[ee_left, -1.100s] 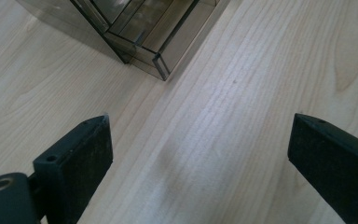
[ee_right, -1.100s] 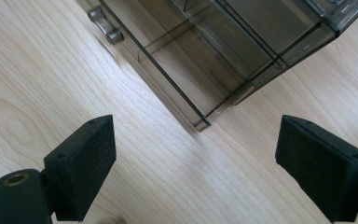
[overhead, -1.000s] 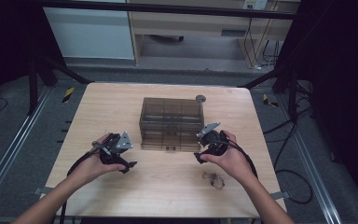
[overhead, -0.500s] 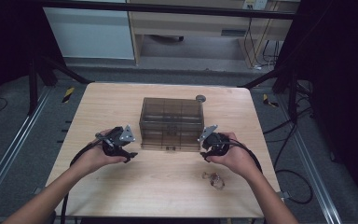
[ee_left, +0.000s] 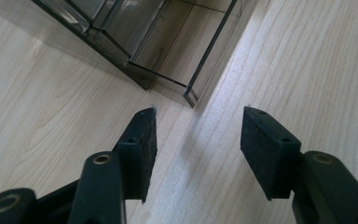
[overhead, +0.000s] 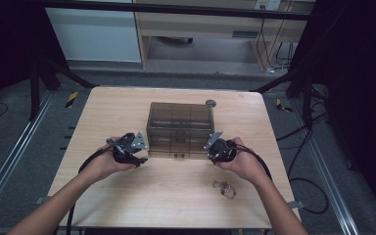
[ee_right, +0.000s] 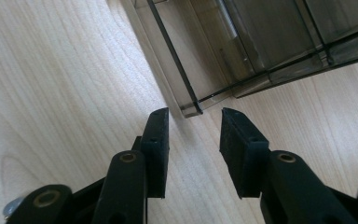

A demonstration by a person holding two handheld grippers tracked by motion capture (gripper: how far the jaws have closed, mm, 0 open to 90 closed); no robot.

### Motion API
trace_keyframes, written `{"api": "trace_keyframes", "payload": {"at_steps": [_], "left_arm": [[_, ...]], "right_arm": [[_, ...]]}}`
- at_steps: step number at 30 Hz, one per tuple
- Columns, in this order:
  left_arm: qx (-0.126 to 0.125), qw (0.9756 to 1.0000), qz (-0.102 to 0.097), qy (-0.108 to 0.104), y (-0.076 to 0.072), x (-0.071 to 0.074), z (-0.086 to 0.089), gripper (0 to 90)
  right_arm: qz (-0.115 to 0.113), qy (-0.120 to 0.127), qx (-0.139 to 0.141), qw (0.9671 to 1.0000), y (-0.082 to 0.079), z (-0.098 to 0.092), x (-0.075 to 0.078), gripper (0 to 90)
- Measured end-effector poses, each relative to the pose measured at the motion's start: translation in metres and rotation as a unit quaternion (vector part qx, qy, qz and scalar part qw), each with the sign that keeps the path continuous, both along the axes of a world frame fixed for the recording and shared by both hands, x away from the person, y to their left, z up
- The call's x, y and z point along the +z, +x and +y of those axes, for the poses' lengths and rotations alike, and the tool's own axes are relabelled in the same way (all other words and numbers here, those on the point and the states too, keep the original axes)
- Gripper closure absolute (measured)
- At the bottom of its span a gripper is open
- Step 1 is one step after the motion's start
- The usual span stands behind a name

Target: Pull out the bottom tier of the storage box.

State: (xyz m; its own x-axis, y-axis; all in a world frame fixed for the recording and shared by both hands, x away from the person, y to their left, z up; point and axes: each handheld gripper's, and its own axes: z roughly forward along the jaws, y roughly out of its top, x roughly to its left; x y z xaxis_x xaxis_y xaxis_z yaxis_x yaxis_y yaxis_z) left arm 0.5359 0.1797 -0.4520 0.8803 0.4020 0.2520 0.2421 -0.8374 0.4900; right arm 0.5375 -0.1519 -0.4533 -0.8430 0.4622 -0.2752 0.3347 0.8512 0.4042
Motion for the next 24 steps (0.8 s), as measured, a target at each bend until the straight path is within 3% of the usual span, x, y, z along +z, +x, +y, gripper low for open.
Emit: {"api": "trace_keyframes", "payload": {"at_steps": [8,15,24], "left_arm": [[0.000,1.0000,-0.002,0.006,0.006,-0.008,-0.003,55.6],[0.003,1.0000,0.006,-0.005,0.014,-0.014,-0.004,62.3],[-0.002,0.9999,0.009,-0.008,0.015,-0.015,-0.008,67.4]], "right_arm": [[0.003,-0.001,-0.002,1.0000,0.006,-0.003,-0.004,69.6],[0.008,0.002,0.008,0.9999,0.009,-0.002,-0.006,75.0],[0.010,-0.016,0.021,0.9996,0.011,0.005,-0.004,76.6]]}}
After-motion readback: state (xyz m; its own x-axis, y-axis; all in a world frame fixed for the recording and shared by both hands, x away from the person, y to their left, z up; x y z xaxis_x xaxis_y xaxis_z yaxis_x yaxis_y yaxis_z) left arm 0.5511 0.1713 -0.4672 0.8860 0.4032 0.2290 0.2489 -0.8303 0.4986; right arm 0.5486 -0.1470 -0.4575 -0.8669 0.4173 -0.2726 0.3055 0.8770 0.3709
